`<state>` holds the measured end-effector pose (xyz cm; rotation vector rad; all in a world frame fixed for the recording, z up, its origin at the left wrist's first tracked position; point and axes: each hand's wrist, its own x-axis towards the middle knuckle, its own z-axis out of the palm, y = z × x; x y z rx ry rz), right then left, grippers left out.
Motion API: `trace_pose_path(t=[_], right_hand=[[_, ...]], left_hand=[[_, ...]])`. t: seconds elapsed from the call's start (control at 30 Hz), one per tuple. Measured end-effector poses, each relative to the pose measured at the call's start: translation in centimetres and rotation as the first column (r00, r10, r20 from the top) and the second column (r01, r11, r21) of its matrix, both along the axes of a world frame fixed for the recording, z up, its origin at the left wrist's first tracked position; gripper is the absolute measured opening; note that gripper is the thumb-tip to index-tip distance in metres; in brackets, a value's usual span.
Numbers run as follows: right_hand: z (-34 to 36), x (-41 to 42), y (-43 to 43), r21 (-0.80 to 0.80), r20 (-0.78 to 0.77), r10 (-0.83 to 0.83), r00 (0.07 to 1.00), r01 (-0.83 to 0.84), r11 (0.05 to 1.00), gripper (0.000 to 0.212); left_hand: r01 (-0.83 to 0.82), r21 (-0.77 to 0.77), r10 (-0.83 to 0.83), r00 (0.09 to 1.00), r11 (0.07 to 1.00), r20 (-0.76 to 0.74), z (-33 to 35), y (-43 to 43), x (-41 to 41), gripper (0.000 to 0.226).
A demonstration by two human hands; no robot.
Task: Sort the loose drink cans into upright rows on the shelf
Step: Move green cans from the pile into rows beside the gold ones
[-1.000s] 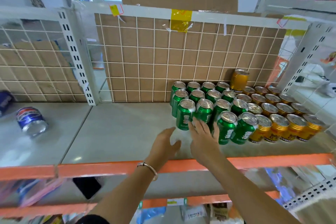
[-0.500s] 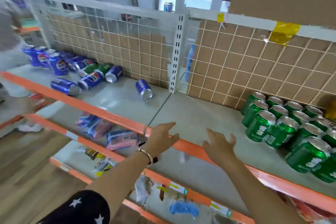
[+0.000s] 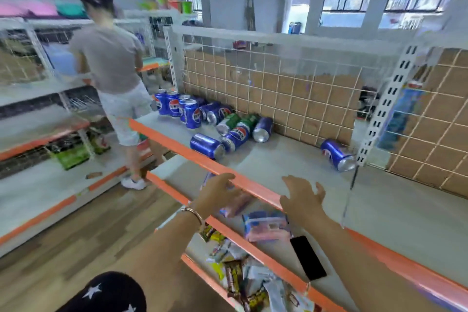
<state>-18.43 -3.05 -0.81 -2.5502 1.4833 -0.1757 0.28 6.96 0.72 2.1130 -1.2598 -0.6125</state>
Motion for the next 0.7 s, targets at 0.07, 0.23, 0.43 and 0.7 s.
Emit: trace_pose_path(t=[0.07,0.23,0.43,0.7], right_hand=[[-0.1,2.4,-0.4,-0.01,0.007,-0.017,1.0,0.017,1.0,0.055],[-1.2,6.7,-2.0,0.046,-0.021,-0.042,0.999,0.043,0.998,0.054],[-0.3,10.6,-7.8,-0.01,0.022,-0.027,0.999,0.028,1.0,0.049],[2.0,17.9,-14.3,-0.04,0.173,-0.017,0.985,0.024,0.999,0.041]], left_hand=[[-0.023,-0.017,0.022,1.0,1.0,-0.016,-0.2,-0.4,2.3,0.041],[-0.035,-0.074,0.03,0.998,0.997,-0.061,-0.5,-3.6,6.0,0.033],[-0.081,-0.174,0.053,0.985,0.981,-0.162,-0.8,-9.3,8.3,0.026],[-0.167,-0.285,0.12,0.977,0.944,-0.176,0.7,-15.4,13.5,0.025]])
